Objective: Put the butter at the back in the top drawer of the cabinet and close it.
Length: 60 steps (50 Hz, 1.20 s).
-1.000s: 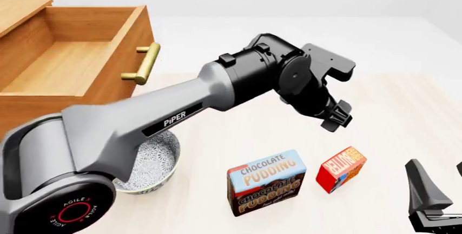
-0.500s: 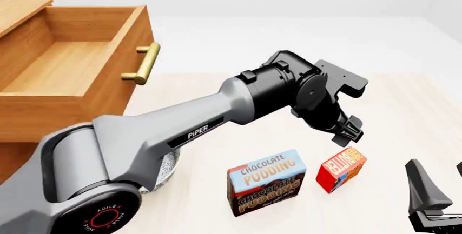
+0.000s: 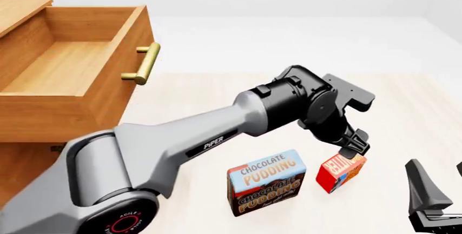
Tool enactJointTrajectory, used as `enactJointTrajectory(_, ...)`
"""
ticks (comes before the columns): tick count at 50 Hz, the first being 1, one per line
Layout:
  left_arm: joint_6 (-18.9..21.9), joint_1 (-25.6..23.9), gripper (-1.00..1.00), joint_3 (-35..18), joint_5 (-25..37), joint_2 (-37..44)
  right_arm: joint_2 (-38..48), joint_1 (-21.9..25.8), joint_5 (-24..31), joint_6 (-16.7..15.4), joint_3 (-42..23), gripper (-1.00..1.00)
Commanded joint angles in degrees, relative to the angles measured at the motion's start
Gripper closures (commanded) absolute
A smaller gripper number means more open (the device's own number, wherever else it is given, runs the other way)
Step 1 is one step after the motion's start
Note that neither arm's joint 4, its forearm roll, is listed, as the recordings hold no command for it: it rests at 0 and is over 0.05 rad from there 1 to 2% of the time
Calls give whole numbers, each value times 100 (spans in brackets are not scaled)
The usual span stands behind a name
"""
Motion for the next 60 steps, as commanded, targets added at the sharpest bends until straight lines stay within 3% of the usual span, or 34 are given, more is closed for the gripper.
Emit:
enactJointTrajectory(1,-41,-45,-100,-59,-3,129,0,0,0,0,0,-100)
enactJointTrajectory(60,-244,-164,-100,-385,39,700,0,0,0,0,0,-100)
